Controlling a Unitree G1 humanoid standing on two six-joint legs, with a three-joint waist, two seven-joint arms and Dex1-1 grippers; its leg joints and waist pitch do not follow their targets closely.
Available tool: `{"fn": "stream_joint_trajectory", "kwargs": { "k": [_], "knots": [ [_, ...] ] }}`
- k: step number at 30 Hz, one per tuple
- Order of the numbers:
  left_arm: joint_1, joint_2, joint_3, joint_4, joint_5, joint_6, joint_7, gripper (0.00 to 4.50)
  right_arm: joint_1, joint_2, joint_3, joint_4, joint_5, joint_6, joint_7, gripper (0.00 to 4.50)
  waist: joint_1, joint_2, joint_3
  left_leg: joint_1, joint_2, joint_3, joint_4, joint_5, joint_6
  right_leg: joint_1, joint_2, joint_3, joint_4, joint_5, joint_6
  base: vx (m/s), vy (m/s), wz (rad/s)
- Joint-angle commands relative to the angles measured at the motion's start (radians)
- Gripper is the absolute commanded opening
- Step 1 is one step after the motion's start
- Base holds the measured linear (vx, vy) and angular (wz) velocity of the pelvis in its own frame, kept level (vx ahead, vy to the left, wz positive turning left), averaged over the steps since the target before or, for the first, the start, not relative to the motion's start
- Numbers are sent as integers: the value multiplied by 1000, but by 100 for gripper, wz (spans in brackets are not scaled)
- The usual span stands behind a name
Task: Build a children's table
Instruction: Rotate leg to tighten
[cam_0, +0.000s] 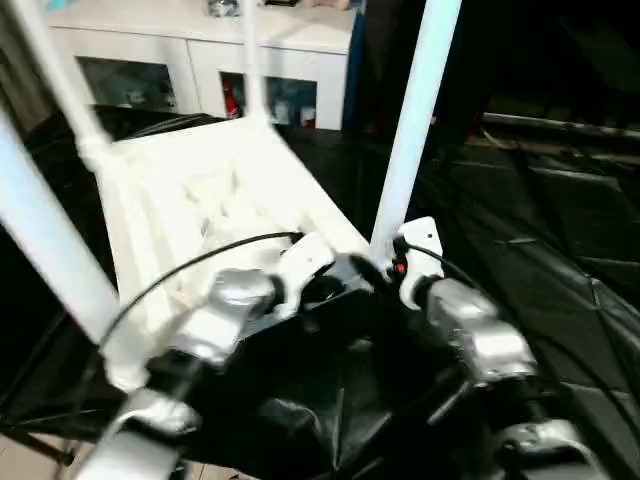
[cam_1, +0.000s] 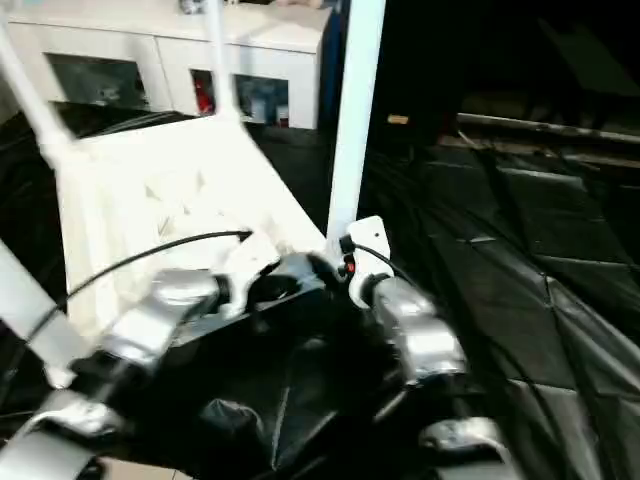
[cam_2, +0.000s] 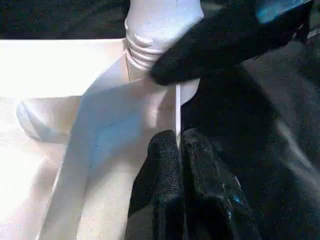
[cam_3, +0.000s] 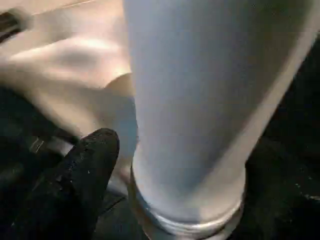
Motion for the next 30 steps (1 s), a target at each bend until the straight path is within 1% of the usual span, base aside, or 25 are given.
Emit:
{"fn": "stream_joint_trajectory", "kwargs": {
  "k": [1, 4, 6, 7, 8, 9, 11, 12, 14, 16, 18, 21, 23, 24, 25, 26, 28, 30],
  "knots": [
    [23, 21, -40, -42, -41, -19, -115, 0, 17, -54, 45, -87, 43, 24, 148, 388, 7, -8, -48, -12, 42, -11, -66, -132, 70, 56, -91, 57, -77, -206, -152, 0, 0, 0],
    [28, 35, -42, -56, -50, -16, -141, 0, 25, -75, 50, -104, 49, 33, 180, 388, 11, -7, -47, -10, 45, -11, -67, -130, 70, 53, -90, 58, -77, -212, -156, 0, 0, 0],
    [42, 75, -50, -94, -77, -10, -223, 0, 40, -123, 71, -136, 48, 24, 260, 388, 17, -8, -49, -5, 46, -10, -65, -126, 65, 52, -92, 58, -75, -204, -166, 0, 0, 0],
    [42, 75, -50, -94, -77, -10, -223, 0, 40, -123, 71, -136, 48, 24, 260, 388, 16, -9, -48, -9, 45, -10, -65, -117, 68, 53, -90, 59, -73, -183, -171, 0, 0, 0],
    [46, 89, -54, -107, -88, -2, -253, 0, 42, -137, 77, -143, 47, 19, 287, 388, 18, -9, -48, -8, 45, -9, -65, -114, 68, 52, -89, 58, -72, -178, -175, 0, 0, 0],
    [51, 100, -57, -119, -99, 0, -281, 0, 42, -150, 82, -147, 49, 14, 307, 388, 22, -10, -49, -9, 44, -9, -64, -112, 66, 54, -90, 58, -70, -174, -176, 0, 0, 0],
    [55, 107, -59, -129, -108, 4, -300, 0, 42, -162, 86, -152, 54, 15, 324, 388, 23, -10, -48, -9, 44, -9, -65, -102, 64, 56, -90, 58, -70, -167, -177, 0, 0, 0],
    [57, 108, -59, -133, -112, 7, -306, 0, 43, -168, 89, -157, 58, 19, 336, 388, 24, -13, -49, -9, 45, -9, -64, -100, 65, 56, -90, 58, -69, -163, -179, 0, 0, 0],
    [61, 111, -57, -140, -116, 9, -313, 0, 46, -177, 97, -170, 60, 29, 354, 388, 25, -13, -48, -9, 45, -8, -63, -96, 68, 55, -89, 57, -68, -157, -181, 0, 0, 0],
    [62, 112, -54, -141, -116, 8, -314, 0, 49, -178, 104, -176, 57, 34, 359, 361, 24, -16, -48, -10, 44, -8, -63, -93, 68, 56, -89, 57, -69, -162, -178, 0, 0, 0],
    [61, 115, -52, -139, -119, 7, -314, 0, 50, -177, 109, -176, 56, 36, 364, 351, 25, -15, -48, -11, 44, -9, -63, -91, 66, 56, -90, 56, -70, -182, -170, 0, 0, 0],
    [59, 118, -51, -132, -118, 0, -310, 0, 50, -175, 113, -179, 57, 40, 368, 317, 25, -16, -48, -11, 43, -9, -63, -94, 64, 56, -90, 56, -71, -195, -164, 0, 0, 0],
    [60, 119, -47, -132, -117, 3, -312, 0, 51, -174, 114, -180, 59, 43, 372, 305, 25, -15, -49, -11, 43, -9, -62, -86, 63, 56, -89, 57, -70, -186, -163, 0, 0, 0],
    [60, 120, -46, -132, -117, 4, -313, 0, 52, -173, 114, -181, 60, 44, 374, 289, 25, -16, -49, -11, 43, -8, -61, -83, 64, 56, -89, 57, -70, -179, -164, 0, 0, 0],
    [61, 120, -45, -133, -116, 4, -313, 0, 53, -173, 115, -181, 61, 45, 375, 289, 25, -16, -49, -11, 43, -9, -62, -82, 64, 56, -90, 57, -69, -178, -165, 0, 0, 0],
    [61, 121, -44, -133, -116, 5, -314, 0, 55, -172, 115, -181, 63, 46, 377, 273, 25, -16, -50, -11, 43, -8, -61, -79, 64, 57, -89, 56, -68, -173, -166, 0, 0, 0],
    [61, 120, -40, -126, -111, 0, -299, 0, 64, -164, 112, -182, 66, 48, 366, 270, 25, -13, -50, -11, 43, -8, -61, -82, 63, 56, -89, 56, -69, -169, -168, 0, 0, 0],
    [58, 116, -36, -120, -107, 1, -281, 0, 69, -153, 106, -180, 68, 50, 348, 264, 26, -14, -50, -12, 43, -9, -61, -81, 63, 57, -89, 57, -68, -164, -168, 0, 0, 0]
  ]
}}
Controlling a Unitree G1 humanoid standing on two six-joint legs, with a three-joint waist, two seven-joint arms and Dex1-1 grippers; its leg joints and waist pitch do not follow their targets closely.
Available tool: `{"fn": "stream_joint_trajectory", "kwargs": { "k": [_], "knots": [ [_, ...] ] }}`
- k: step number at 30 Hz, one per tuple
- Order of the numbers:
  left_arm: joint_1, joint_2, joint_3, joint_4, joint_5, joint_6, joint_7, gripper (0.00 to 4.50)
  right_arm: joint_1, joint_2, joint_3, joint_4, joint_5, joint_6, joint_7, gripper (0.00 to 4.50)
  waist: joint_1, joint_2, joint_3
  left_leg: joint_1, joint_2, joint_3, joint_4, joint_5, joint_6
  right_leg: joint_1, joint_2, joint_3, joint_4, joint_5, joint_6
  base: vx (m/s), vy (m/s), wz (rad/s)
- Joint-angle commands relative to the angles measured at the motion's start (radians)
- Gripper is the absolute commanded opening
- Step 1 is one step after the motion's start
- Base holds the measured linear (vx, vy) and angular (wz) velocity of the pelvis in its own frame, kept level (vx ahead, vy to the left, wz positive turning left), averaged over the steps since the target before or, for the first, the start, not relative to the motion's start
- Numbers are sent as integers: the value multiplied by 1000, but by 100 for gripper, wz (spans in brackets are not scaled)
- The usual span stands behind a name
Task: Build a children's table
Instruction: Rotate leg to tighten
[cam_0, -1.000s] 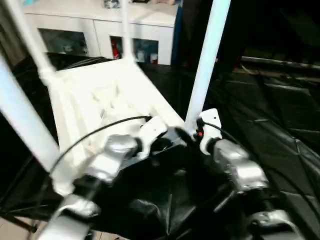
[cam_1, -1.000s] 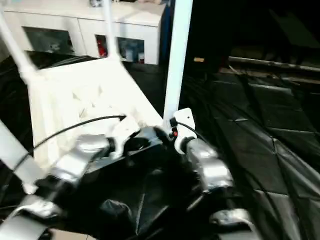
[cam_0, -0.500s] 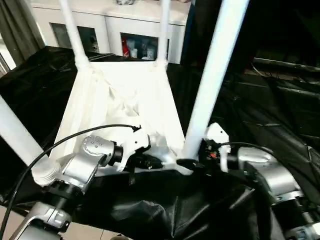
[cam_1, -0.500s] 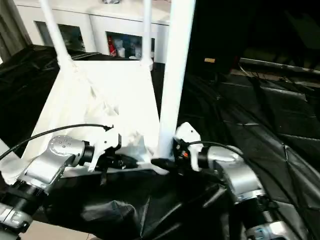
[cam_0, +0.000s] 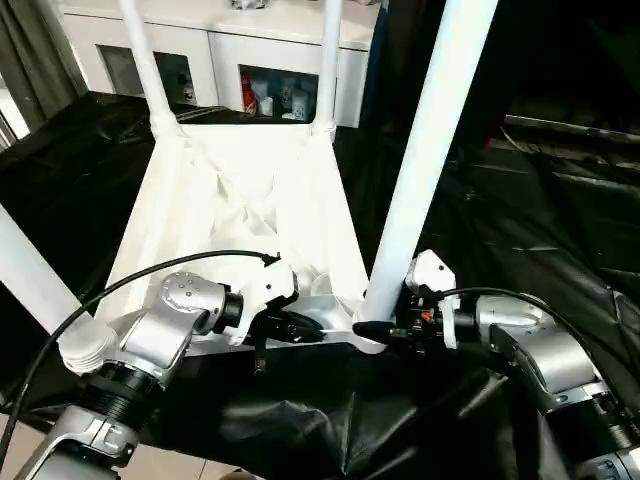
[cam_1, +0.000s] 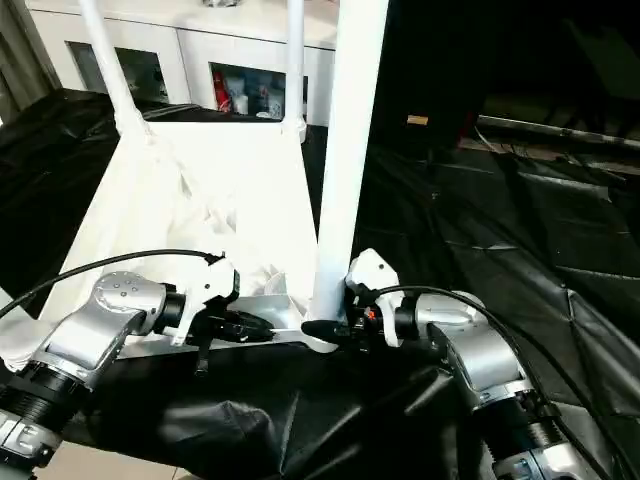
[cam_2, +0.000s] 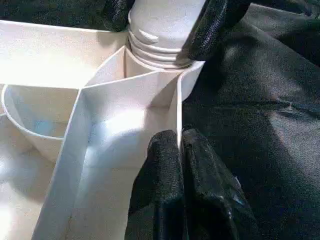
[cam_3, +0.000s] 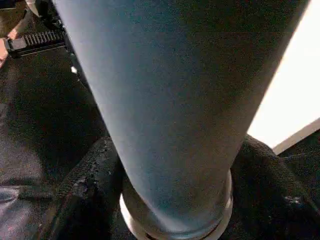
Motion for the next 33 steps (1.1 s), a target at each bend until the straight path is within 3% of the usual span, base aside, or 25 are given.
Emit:
{"fn": "stream_joint_trajectory", "kwargs": {
  "k": [1, 3, 4, 6, 7, 9, 10, 12, 13, 15, 16, 17, 21, 23, 26, 27, 29, 33],
  "knots": [
    [-8, -36, -5, 2, -7, -1, 41, 0, 7, 39, 6, -2, -1, 11, -55, 264, -1, -5, -55, -8, 43, -10, -62, -82, 58, 56, -89, 56, -67, -168, -168, 0, 0, 0],
    [-32, -72, 10, 42, 19, 13, 135, 0, -9, 96, -17, 75, -53, 9, -209, 263, -2, -11, -50, -9, 40, -9, -65, -101, 46, 56, -90, 55, -75, -218, -158, 0, 0, 0],
    [-34, -75, 11, 46, 22, 14, 144, 0, -11, 102, -19, 84, -58, 10, -224, 263, -4, -9, -48, -9, 38, -10, -67, -111, 37, 55, -89, 54, -78, -250, -151, 0, 0, 0],
    [-52, -107, 19, 68, 47, 31, 228, 0, -27, 150, -39, 143, -81, 24, -336, 263, -8, -11, -46, -6, 37, -15, -72, -161, 9, 57, -95, 52, -90, -393, -105, 0, 0, 0],
    [-63, -126, 26, 84, 61, 33, 278, 0, -35, 178, -53, 166, -85, 34, -389, 262, -11, -11, -43, -3, 36, -15, -74, -177, 6, 51, -93, 53, -98, -426, -86, 0, 0, 0],
    [-88, -185, 36, 124, 84, 56, 390, 0, -59, 264, -101, 218, -89, 57, -556, 262, -16, -9, -43, -2, 36, -15, -74, -182, 4, 48, -92, 55, -100, -438, -77, 0, 0, 0],
    [-88, -185, 36, 124, 84, 56, 391, 0, -60, 265, -101, 218, -89, 57, -558, 262, -20, -6, -44, 0, 36, -17, -76, -189, -5, 47, -92, 53, -101, -444, -78, 0, 0, 0],
    [-101, -245, 33, 141, 97, 78, 472, 0, -81, 335, -139, 260, -90, 76, -686, 262, -24, -7, -46, -2, 38, -18, -76, -183, -8, 47, -94, 55, -99, -425, -77, 0, 0, 0],
    [-103, -276, 30, 143, 99, 91, 499, 0, -90, 364, -149, 278, -94, 76, -734, 262, -27, 5, -49, 0, 38, -18, -76, -184, -13, 46, -92, 56, -96, -391, -87, 0, 0, 0],
    [-103, -295, 24, 142, 100, 96, 507, 0, -95, 380, -151, 287, -98, 72, -756, 262, -25, 0, -51, -3, 37, -18, -74, -172, -11, 51, -90, 56, -90, -332, -100, 0, 0, 0],
    [-104, -319, 13, 143, 102, 94, 513, 0, -104, 397, -140, 300, -108, 63, -767, 262, -24, 5, -53, -2, 37, -17, -73, -165, -8, 51, -91, 58, -87, -304, -106, 0, 0, 0],
    [-104, -333, 6, 145, 103, 91, 511, 0, -107, 408, -131, 300, -114, 56, -763, 262, -26, 4, -55, -4, 37, -15, -70, -137, 2, 53, -87, 59, -78, -208, -130, 0, 0, 0],
    [-108, -333, -2, 152, 102, 72, 499, 0, -100, 408, -113, 269, -122, 43, -737, 262, -26, 3, -56, -8, 33, -12, -67, -112, 23, 59, -87, 58, -77, -177, -137, 0, 0, 0],
    [-108, -315, 0, 151, 97, 56, 470, 0, -93, 392, -115, 248, -105, 37, -692, 318, -27, 5, -55, -6, 34, -12, -69, -133, 22, 58, -88, 57, -83, -228, -126, 0, 0, 0],
    [-100, -295, 1, 137, 93, 47, 435, 0, -89, 367, -110, 227, -97, 35, -653, 338, -27, 9, -55, -6, 37, -13, -71, -144, 23, 57, -88, 57, -85, -242, -120, 0, 0, 0],
    [-95, -282, 2, 130, 88, 41, 411, 0, -86, 351, -111, 210, -84, 43, -622, 367, -28, 10, -55, -6, 38, -14, -72, -145, 23, 57, -87, 57, -84, -234, -122, 0, 0, 0],
    [-82, -243, 1, 113, 74, 31, 347, 0, -78, 298, -108, 167, -66, 49, -543, 380, -27, 8, -54, -7, 37, -13, -71, -153, 30, 59, -88, 57, -85, -237, -126, 0, 0, 0],
    [-63, -186, -1, 86, 51, 17, 256, 0, -60, 215, -94, 111, -50, 34, -418, 380, -23, 9, -53, -7, 39, -13, -71, -149, 37, 58, -91, 58, -86, -257, -127, 0, 0, 0]
  ]
}}
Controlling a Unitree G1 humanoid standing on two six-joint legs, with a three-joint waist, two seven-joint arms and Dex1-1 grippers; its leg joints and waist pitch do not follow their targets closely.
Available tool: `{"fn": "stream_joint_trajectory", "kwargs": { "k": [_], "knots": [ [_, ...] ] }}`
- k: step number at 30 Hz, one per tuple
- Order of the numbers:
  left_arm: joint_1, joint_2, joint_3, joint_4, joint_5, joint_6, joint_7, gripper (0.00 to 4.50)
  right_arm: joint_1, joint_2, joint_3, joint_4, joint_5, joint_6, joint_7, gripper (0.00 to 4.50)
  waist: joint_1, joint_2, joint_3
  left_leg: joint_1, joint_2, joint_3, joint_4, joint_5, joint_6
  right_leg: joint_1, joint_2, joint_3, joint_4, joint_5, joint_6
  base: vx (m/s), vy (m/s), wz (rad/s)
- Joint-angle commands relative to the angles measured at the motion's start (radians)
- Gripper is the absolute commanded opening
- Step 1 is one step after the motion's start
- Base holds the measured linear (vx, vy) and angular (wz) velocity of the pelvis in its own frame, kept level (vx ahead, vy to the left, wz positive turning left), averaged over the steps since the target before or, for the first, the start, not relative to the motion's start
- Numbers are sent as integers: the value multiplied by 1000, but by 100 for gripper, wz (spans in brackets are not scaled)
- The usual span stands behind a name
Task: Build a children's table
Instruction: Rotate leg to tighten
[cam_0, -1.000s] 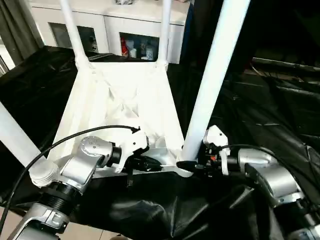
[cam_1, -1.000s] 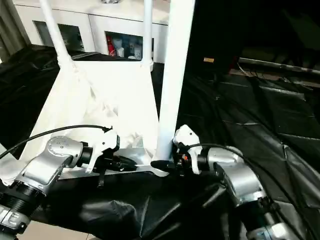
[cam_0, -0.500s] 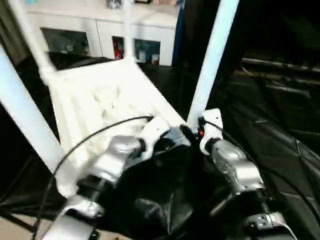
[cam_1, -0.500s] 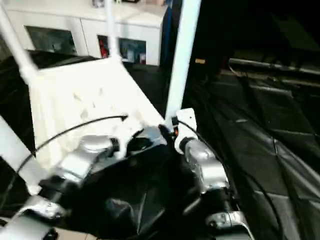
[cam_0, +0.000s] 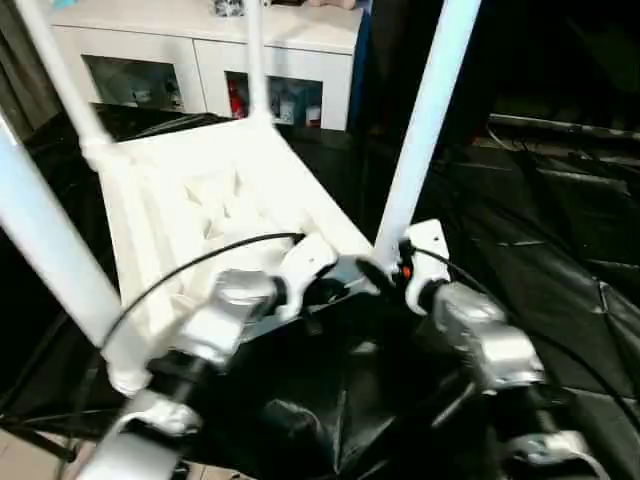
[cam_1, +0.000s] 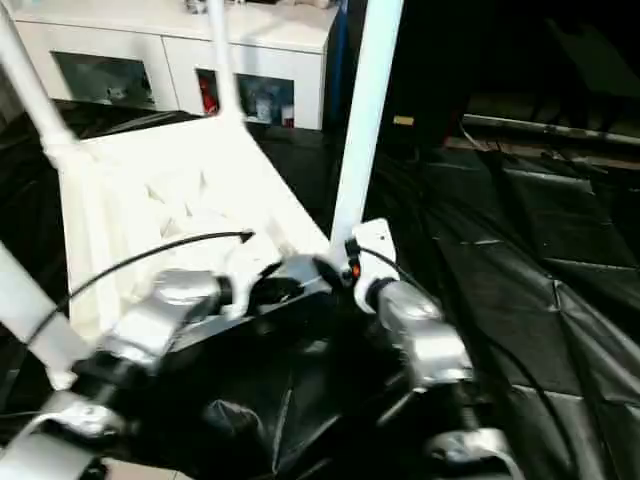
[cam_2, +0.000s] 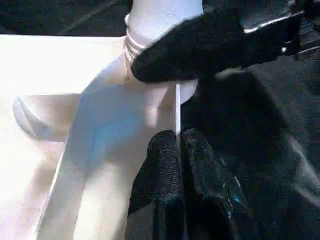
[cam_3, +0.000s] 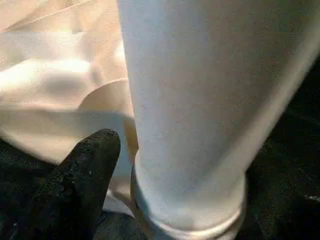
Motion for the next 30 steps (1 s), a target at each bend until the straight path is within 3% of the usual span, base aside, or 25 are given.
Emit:
{"fn": "stream_joint_trajectory", "kwargs": {
  "k": [1, 4, 6, 10, 13, 15, 16, 17, 22, 30],
  "knots": [
    [20, 26, -31, -48, -49, -36, -125, 0, 18, -61, 40, -76, 44, -1, 155, 380, 5, -3, -48, -9, 41, -12, -67, -151, 43, 55, -90, 58, -85, -255, -131, 0, 0, 0],
    [34, 55, -33, -75, -67, -34, -180, 0, 35, -108, 45, -115, 63, -1, 242, 380, 11, -1, -49, -8, 45, -11, -65, -139, 56, 52, -88, 59, -77, -201, -150, 0, 0, 0],
    [46, 91, -42, -97, -83, -41, -246, 0, 51, -167, 69, -160, 85, 11, 344, 380, 14, -10, -50, -9, 43, -9, -63, -124, 63, 54, -87, 59, -73, -165, -165, 0, 0, 0],
    [61, 125, -54, -119, -101, -33, -308, 0, 64, -219, 95, -192, 99, 18, 430, 380, 26, -6, -50, -9, 45, -8, -60, -97, 74, 52, -89, 58, -69, -140, -175, 0, 0, 0],
    [67, 130, -54, -130, -114, -29, -328, 0, 63, -233, 103, -194, 102, 21, 453, 380, 28, -11, -51, -11, 44, -8, -59, -80, 76, 55, -89, 58, -64, -121, -189, 0, 0, 0],
    [71, 133, -51, -136, -119, -28, -340, 0, 57, -241, 117, -185, 83, 17, 465, 380, 25, -20, -51, -14, 44, -7, -58, -70, 74, 57, -89, 56, -64, -129, -184, 0, 0, 0],
    [71, 134, -52, -136, -121, -28, -341, 0, 56, -243, 120, -184, 83, 18, 467, 380, 25, -17, -50, -14, 43, -8, -58, -72, 73, 56, -90, 57, -65, -142, -180, 0, 0, 0],
    [70, 134, -52, -133, -119, -30, -338, 0, 54, -242, 124, -179, 78, 12, 463, 363, 24, -27, -50, -14, 43, -6, -58, -72, 72, 57, -89, 56, -67, -153, -174, 0, 0, 0],
    [72, 130, -46, -133, -118, -30, -323, 0, 52, -236, 134, -173, 72, 10, 468, 335, 27, -26, -49, -14, 42, -8, -58, -64, 71, 56, -91, 56, -66, -174, -159, 0, 0, 0],
    [83, 149, -34, -148, -119, -23, -329, 0, 47, -217, 139, -159, 87, 9, 469, 281, 28, -21, -52, -15, 42, -8, -56, -57, 71, 57, -89, 56, -61, -134, -170, 0, 0, 0]
  ]
}}
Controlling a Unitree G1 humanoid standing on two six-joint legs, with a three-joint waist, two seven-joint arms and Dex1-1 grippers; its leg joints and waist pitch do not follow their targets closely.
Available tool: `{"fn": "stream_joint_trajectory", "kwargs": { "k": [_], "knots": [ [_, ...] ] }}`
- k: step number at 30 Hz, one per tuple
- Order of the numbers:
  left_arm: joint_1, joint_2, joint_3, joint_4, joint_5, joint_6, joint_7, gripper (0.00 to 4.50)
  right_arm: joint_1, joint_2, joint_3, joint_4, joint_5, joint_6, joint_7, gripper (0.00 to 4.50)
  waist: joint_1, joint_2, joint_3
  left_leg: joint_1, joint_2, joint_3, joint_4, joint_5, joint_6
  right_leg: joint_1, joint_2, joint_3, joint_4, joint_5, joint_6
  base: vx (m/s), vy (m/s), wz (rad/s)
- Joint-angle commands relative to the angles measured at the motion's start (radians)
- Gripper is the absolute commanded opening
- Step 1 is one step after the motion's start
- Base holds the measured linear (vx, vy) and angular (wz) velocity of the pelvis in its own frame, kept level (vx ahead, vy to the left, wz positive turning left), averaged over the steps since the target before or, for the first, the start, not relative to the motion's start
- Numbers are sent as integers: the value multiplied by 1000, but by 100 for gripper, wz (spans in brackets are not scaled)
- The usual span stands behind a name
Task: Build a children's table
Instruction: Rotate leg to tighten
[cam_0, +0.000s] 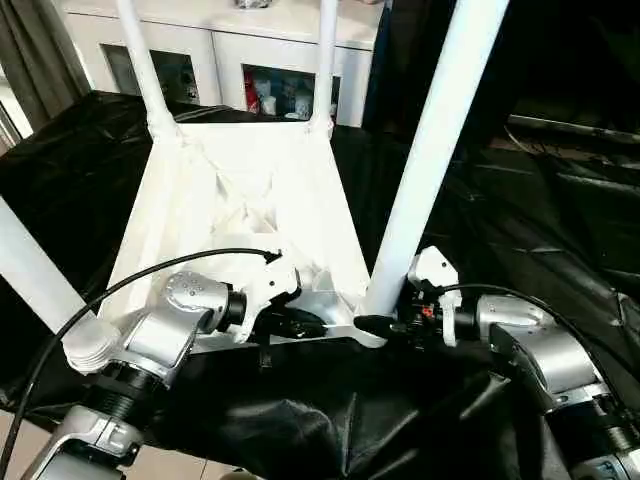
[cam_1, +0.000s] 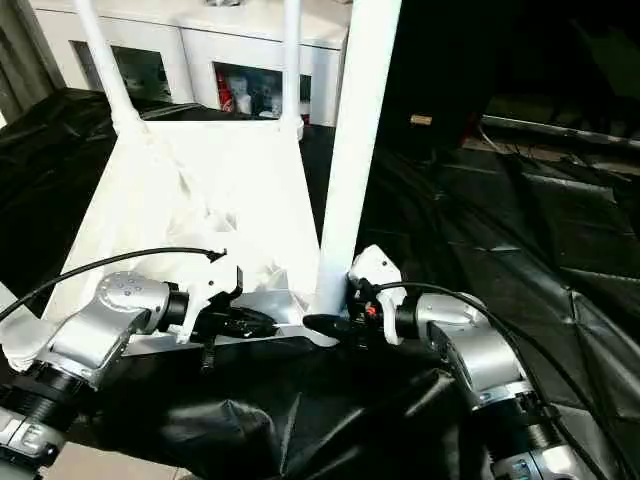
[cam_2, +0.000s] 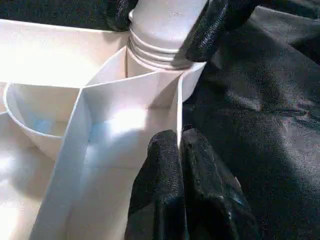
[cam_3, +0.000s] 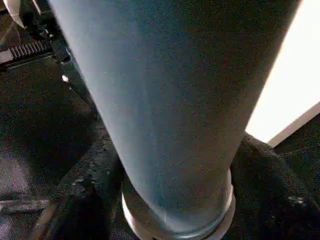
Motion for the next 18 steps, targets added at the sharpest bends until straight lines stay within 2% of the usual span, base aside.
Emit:
{"fn": "stream_joint_trajectory", "kwargs": {
  "k": [1, 4, 6, 8, 9, 11, 12, 13, 14, 15, 18],
  "knots": [
    [10, -17, -16, -29, -42, 3, -31, 0, -4, 8, 27, -9, 4, 7, 8, 276, 1, -10, -57, -7, 40, -9, -58, -57, 66, 60, -88, 55, -62, -126, -173, 0, 0, 0],
    [-1, -37, 0, -7, -24, 18, 36, 0, 12, 44, 18, 7, -10, 15, -54, 262, 0, -9, -57, -8, 40, -9, -58, -63, 62, 60, -89, 55, -62, -128, -176, 0, 0, 0],
    [-10, -64, 8, 23, 3, 15, 109, 0, 7, 81, 14, 51, -48, 18, -146, 261, -2, -9, -54, -8, 40, -10, -61, -81, 49, 59, -89, 54, -67, -166, -169, 0, 0, 0],
    [-17, -84, 7, 43, 29, 17, 168, 0, 0, 116, 5, 91, -77, 19, -232, 258, -5, -9, -47, -6, 36, -10, -65, -127, 28, 57, -91, 54, -82, -280, -138, 0, 0, 0],
    [-23, -104, 8, 58, 45, 23, 217, 0, -5, 148, -10, 117, -84, 29, -294, 257, -7, 0, -45, -2, 36, -15, -71, -173, 6, 55, -94, 53, -90, -384, -108, 0, 0, 0],
    [-34, -139, 10, 75, 59, 36, 277, 0, -15, 199, -36, 150, -94, 38, -396, 256, -14, 2, -45, 3, 36, -17, -74, -200, -6, 51, -93, 52, -100, -431, -87, 0, 0, 0],
    [-50, -183, 13, 99, 76, 50, 352, 0, -28, 259, -71, 185, -99, 54, -513, 255, -16, 0, -45, 3, 34, -16, -74, -208, -8, 50, -91, 53, -103, -444, -79, 0, 0, 0],
    [-60, -210, 14, 112, 83, 61, 391, 0, -36, 291, -91, 203, -100, 61, -577, 254, -22, 10, -45, 6, 35, -19, -77, -226, -19, 48, -91, 52, -105, -457, -77, 0, 0, 0],
    [-73, -243, 19, 130, 90, 68, 443, 0, -46, 325, -114, 224, -101, 66, -649, 254, -26, 7, -44, 5, 35, -20, -77, -234, -21, 48, -91, 51, -106, -463, -74, 0, 0, 0],
    [-81, -265, 22, 143, 95, 73, 477, 0, -53, 348, -130, 237, -104, 68, -697, 254, -30, 15, -46, 11, 34, -21, -78, -250, -28, 46, -90, 50, -109, -466, -75, 0, 0, 0],
    [-118, -352, 26, 193, 103, 80, 578, 0, -83, 411, -138, 296, -115, 56, -782, 254, -30, 16, -47, 12, 31, -19, -75, -252, -17, 44, -88, 53, -110, -448, -73, 0, 0, 0]
  ]
}}
